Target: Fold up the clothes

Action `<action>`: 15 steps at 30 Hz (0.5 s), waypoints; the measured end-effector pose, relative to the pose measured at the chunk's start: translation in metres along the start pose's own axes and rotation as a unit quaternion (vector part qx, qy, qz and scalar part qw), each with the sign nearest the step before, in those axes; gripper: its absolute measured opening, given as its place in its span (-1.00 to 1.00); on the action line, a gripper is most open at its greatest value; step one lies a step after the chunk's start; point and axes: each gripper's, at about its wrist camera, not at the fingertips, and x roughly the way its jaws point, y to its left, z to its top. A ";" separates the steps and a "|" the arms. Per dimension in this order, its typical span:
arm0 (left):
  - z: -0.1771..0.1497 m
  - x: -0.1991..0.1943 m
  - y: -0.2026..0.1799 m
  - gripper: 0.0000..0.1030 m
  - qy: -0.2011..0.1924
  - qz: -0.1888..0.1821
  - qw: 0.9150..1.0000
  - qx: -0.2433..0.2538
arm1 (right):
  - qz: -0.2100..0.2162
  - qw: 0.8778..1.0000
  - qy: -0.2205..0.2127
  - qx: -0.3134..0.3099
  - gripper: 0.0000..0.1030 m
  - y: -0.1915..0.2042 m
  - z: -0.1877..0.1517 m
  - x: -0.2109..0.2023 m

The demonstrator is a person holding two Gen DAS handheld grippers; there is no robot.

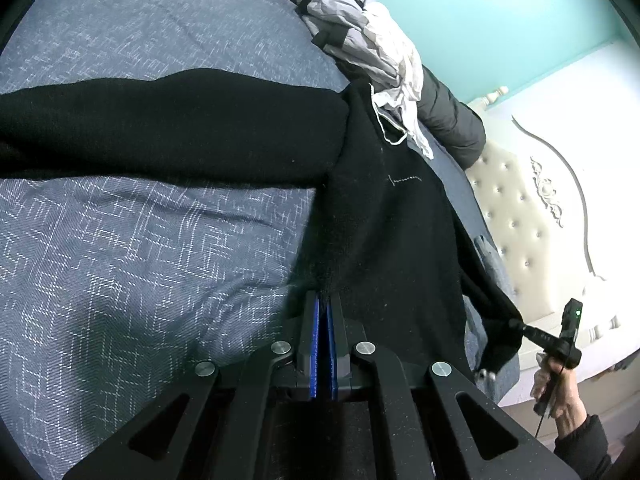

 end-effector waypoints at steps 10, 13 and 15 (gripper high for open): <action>0.001 0.006 -0.003 -0.93 0.002 0.014 1.000 0.009 | -0.029 0.999 -0.010 0.031 -0.89 -0.056 0.039 0.001; 0.002 0.008 -0.005 -0.93 0.003 0.019 1.000 0.014 | -0.043 0.998 -0.010 0.036 -0.89 -0.071 0.054 0.005; 0.002 0.009 -0.006 -0.93 0.004 0.021 1.000 0.018 | -0.049 0.998 -0.012 0.044 -0.89 -0.082 0.068 0.008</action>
